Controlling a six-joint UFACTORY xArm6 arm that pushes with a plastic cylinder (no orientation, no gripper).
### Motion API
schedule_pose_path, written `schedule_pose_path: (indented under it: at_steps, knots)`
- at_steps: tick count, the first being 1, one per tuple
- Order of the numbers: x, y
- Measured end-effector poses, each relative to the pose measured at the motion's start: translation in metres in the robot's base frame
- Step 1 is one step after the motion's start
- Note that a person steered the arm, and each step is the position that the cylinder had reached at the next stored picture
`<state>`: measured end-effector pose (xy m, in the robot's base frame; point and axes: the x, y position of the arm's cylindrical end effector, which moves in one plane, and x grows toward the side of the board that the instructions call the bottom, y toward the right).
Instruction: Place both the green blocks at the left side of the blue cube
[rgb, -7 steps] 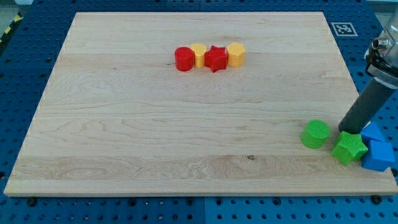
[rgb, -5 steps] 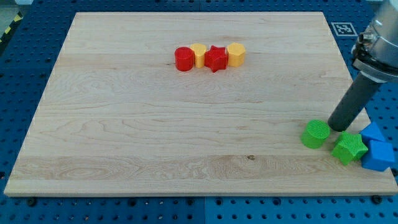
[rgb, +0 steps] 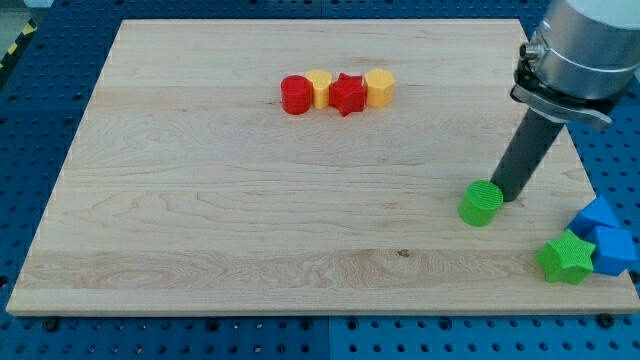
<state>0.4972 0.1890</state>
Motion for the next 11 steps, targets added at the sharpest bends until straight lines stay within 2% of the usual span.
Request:
schedule_pose_path:
  at_steps: [2,4,8,10,11]
  knots:
    - [-0.023,-0.037]
    - [0.026,-0.041]
    - [0.037,-0.044]
    - [0.065,-0.006]
    - [0.042,-0.017]
